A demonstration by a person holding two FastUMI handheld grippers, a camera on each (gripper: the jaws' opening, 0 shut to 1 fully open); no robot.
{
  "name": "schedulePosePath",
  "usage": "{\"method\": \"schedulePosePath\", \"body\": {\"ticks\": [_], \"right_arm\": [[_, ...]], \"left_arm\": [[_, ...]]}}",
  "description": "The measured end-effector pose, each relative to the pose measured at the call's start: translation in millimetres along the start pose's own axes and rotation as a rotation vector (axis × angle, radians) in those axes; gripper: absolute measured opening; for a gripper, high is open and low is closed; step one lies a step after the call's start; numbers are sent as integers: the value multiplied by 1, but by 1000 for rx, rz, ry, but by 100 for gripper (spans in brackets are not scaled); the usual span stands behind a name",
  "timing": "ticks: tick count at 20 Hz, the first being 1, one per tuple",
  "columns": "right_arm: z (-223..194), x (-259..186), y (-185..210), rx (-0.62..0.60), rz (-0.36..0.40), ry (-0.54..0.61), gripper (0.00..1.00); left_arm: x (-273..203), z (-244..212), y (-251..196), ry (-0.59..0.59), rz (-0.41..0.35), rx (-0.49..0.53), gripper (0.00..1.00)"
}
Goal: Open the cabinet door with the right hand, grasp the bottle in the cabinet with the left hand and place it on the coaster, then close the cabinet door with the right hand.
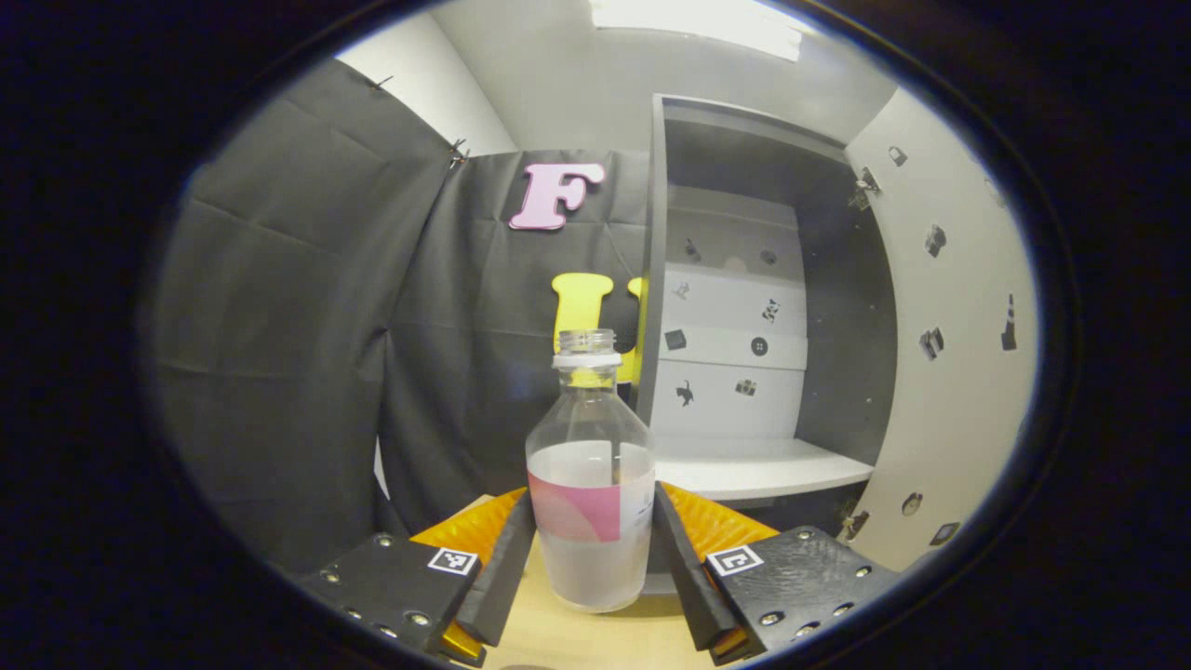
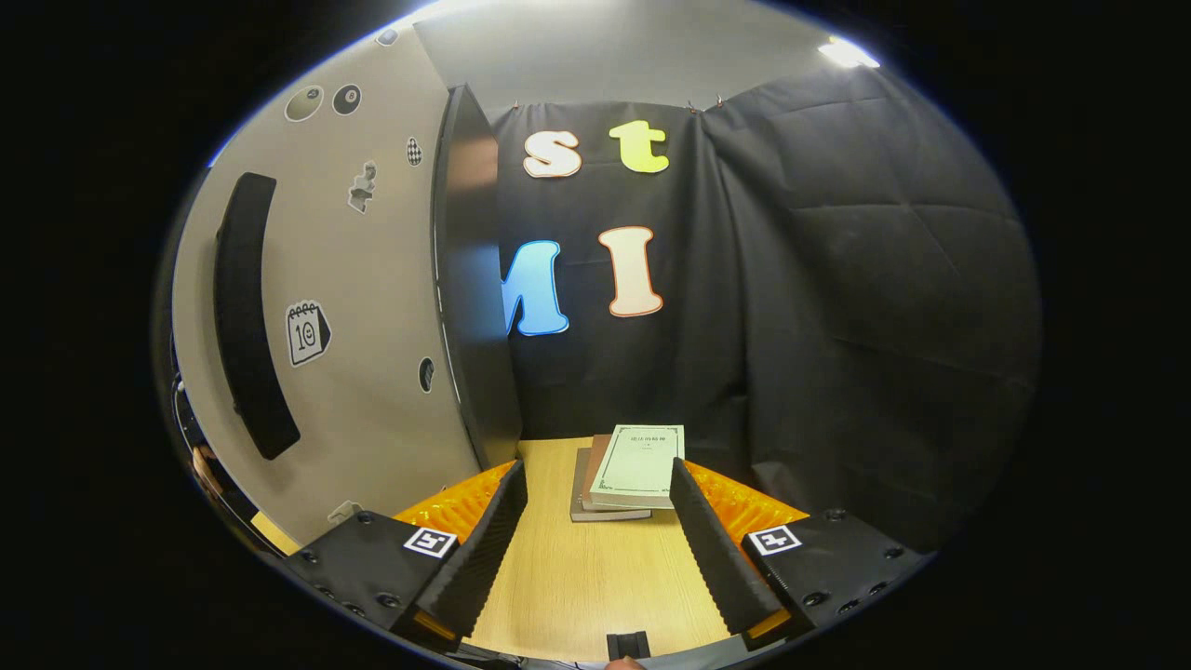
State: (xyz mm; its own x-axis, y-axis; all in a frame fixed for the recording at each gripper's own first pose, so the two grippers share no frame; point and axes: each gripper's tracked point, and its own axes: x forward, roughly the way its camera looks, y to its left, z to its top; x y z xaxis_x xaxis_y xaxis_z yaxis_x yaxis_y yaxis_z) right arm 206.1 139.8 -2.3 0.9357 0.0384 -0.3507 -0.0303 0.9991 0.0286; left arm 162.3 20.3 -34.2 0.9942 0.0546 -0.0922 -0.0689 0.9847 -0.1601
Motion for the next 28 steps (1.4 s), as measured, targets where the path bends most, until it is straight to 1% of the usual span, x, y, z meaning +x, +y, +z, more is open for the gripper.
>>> {"method": "schedulePosePath", "body": {"ticks": [5,6,9,13,19,22,24,25,26,28], "right_arm": [[-4,-6,-4,5,3,6,98],[-5,-6,-5,4,4,8,98],[-6,-9,-11,-9,-9,12,98],[-10,-12,-14,-16,-16,14,98],[-26,-11,-16,-28,-32,44,98],[-35,-8,-15,-49,-41,56,98],[-41,-8,-14,-50,-45,70,98],[-44,-7,-16,-50,-50,77,93],[-46,-7,-17,-52,-57,83,98],[-50,-7,-20,-54,-69,92,98]], "left_arm": [[-27,-47,18,24,27,-26,72],[-31,-57,21,32,35,-39,74],[-42,-86,35,60,63,-59,74],[-51,-121,50,99,87,-31,72],[-57,-173,61,142,111,-37,72],[-57,-194,63,175,129,-43,72],[-58,-212,65,209,140,-25,74],[-55,-219,64,229,138,-10,75],[-53,-228,63,244,138,2,72],[-54,-243,61,263,135,16,74]]}}
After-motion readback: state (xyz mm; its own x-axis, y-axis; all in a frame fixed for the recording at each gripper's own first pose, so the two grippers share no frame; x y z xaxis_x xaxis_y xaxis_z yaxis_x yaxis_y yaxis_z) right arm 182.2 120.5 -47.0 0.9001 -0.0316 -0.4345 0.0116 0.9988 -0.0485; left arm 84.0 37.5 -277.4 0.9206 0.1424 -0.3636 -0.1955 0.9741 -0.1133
